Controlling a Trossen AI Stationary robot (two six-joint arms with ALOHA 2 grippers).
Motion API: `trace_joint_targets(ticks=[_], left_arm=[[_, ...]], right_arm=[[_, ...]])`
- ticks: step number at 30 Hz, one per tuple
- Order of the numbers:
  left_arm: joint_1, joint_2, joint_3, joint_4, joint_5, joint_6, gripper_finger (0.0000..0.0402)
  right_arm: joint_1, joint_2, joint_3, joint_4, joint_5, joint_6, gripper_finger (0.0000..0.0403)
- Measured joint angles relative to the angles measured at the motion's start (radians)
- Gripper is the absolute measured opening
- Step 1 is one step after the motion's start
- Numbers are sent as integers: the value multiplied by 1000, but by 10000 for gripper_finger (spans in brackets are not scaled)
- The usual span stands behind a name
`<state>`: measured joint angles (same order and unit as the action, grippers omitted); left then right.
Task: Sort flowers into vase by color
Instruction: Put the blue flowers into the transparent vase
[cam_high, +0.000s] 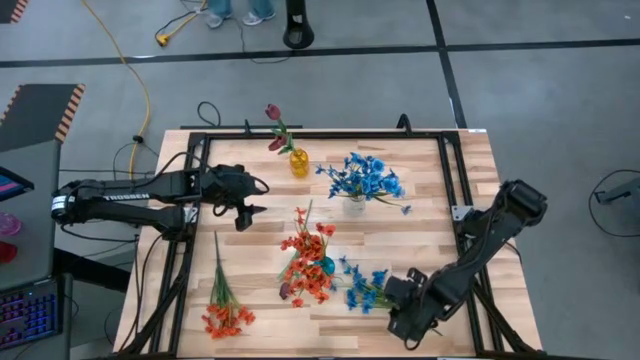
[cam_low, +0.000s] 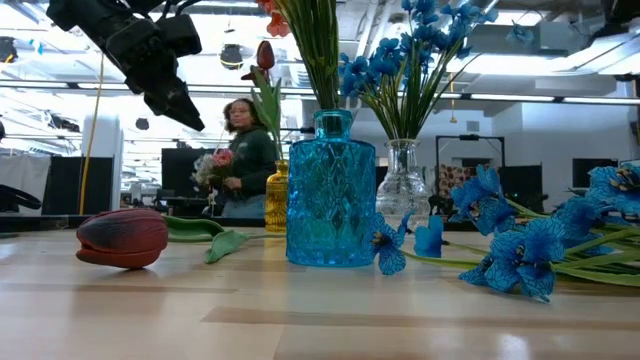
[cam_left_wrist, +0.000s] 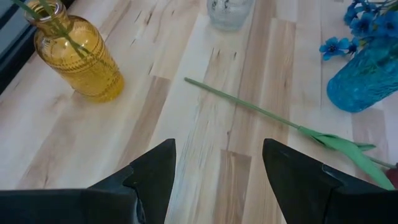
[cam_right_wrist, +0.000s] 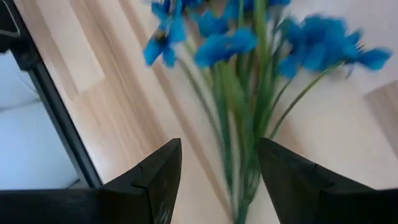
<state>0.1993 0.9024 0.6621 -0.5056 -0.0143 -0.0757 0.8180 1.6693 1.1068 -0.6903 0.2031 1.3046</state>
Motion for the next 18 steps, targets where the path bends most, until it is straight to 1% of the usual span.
trace_joint_targets(ticks=[8,13,16,18], left_arm=[[0,0,0,0,0,0,228],[0,0,0,0,0,0,228],[0,0,0,0,0,0,228],[0,0,0,0,0,0,228]], right_arm=[[-3,162,131,-125,-93,8,240],[-16,244,213,-290,-101,7,240],[-23,267,254,-374,-102,7,240],[-23,267,259,-391,-102,6,240]])
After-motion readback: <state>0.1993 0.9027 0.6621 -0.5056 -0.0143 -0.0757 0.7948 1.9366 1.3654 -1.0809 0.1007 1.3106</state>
